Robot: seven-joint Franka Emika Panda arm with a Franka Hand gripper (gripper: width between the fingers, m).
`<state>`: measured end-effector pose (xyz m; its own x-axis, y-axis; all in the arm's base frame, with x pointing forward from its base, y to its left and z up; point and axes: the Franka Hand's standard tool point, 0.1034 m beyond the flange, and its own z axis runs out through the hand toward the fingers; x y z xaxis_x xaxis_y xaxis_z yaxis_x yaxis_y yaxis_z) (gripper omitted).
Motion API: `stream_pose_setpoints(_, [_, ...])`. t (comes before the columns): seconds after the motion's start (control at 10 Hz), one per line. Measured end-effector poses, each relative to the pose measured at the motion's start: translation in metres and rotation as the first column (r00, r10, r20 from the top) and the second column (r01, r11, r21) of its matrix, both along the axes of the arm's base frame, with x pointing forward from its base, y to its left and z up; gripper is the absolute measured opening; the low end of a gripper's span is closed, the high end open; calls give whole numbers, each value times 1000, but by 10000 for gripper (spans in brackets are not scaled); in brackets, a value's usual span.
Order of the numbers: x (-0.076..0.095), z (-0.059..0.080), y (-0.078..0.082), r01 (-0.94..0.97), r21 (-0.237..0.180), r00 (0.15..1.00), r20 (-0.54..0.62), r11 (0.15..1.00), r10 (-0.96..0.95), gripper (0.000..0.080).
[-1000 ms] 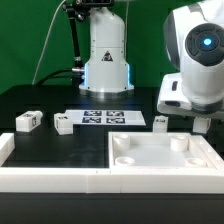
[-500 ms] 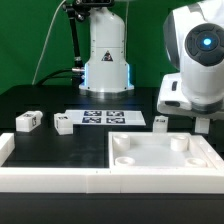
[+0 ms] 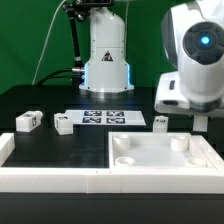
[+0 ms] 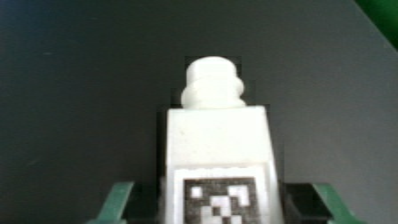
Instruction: Assemble one leg
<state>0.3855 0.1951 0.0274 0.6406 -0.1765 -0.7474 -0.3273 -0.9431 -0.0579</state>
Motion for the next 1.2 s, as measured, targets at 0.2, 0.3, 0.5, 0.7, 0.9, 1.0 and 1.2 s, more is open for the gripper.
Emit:
stream_pose_setpoints(0.2, [13,31,-20,4,23,1000,8,1000,-4,288])
stream_pose_setpoints(0.3, [22,49,-27,11,23,999,32,1000,-12,288])
stream_pose_setpoints(0.5, [23,44,-24,17,13,997,71,1000,-18,288])
stream_pose_setpoints(0.7, [32,44,-22,38,-21,973,228,999,-32,288])
stream_pose_setpoints(0.9, [39,43,-22,61,-60,912,409,996,-31,289])
stream_pose_setpoints(1.0, [47,48,-37,-22,-97,862,502,995,68,289])
stream_pose_setpoints(1.2, [65,65,-56,-78,-136,768,624,988,147,289])
